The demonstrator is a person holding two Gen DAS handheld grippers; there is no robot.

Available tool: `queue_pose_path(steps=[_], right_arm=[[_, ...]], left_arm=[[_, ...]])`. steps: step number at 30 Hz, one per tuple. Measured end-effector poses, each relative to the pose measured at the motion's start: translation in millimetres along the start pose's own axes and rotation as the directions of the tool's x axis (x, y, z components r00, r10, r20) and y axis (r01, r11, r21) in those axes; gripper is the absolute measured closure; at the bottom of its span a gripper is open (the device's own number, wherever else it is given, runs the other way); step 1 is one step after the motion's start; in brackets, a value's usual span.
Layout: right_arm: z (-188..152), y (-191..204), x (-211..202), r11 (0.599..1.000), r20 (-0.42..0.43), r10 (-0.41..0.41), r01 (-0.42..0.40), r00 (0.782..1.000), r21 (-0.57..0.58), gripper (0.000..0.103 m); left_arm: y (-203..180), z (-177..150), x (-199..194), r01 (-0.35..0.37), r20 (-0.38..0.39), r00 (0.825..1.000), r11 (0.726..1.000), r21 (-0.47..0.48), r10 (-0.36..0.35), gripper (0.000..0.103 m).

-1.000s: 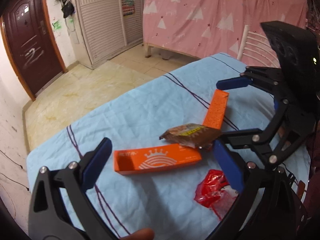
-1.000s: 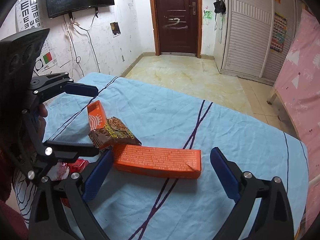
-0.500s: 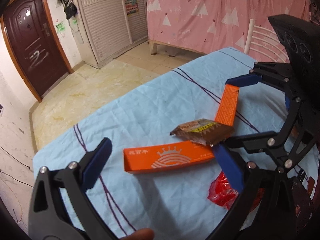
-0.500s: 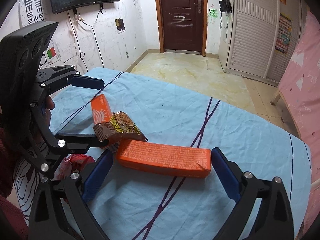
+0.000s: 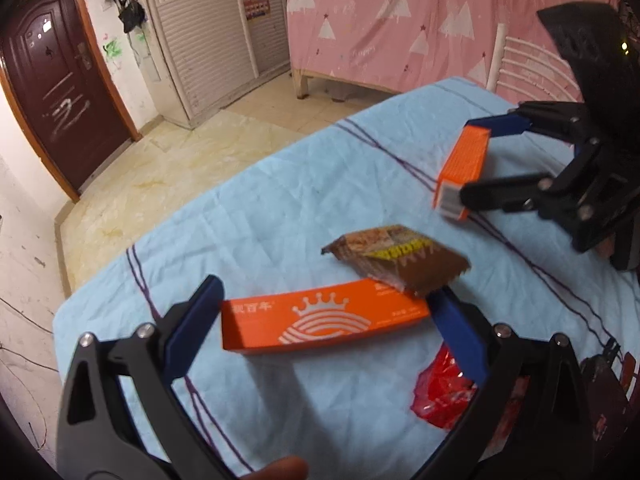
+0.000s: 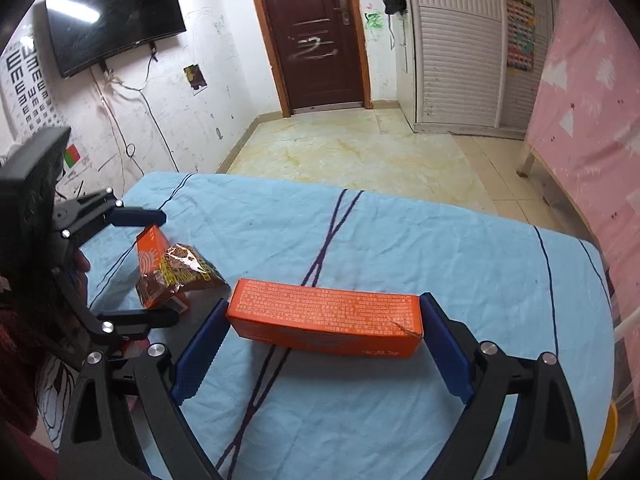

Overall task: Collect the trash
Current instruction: 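Grasp the orange crown-logo box with the left tool while the right tool grasps the long orange box, then carry both orange boxes over the yellow bucket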

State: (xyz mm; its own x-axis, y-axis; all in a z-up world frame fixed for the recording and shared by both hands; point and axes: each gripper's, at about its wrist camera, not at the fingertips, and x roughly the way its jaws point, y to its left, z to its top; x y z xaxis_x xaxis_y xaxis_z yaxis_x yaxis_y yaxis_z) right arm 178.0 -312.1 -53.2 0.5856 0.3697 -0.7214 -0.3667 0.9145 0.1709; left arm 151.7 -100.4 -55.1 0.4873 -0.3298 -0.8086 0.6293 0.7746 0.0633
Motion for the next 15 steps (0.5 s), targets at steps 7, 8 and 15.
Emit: queue_pose_path(steps=[7, 8, 15], right_arm=[[-0.3, -5.0, -3.4, 1.000, 0.012, 0.012, -0.012, 1.000, 0.018, 0.017], [0.0, -6.2, -4.3, 1.000, 0.017, 0.013, -0.014, 1.000, 0.021, 0.017], [0.6, -9.0, -29.6, 0.997, 0.083, 0.053, -0.057, 0.995, 0.051, 0.017]], left_arm=[[6.0, 2.8, 3.2, -0.014, -0.020, 1.000, 0.998, -0.053, 0.013, 0.013], [5.1, 2.3, 1.5, -0.024, -0.021, 1.000, 0.998, -0.052, 0.023, 0.013], [4.5, -11.7, -36.3, -0.085, 0.001, 0.996, 0.995, -0.049, 0.085, 0.013]])
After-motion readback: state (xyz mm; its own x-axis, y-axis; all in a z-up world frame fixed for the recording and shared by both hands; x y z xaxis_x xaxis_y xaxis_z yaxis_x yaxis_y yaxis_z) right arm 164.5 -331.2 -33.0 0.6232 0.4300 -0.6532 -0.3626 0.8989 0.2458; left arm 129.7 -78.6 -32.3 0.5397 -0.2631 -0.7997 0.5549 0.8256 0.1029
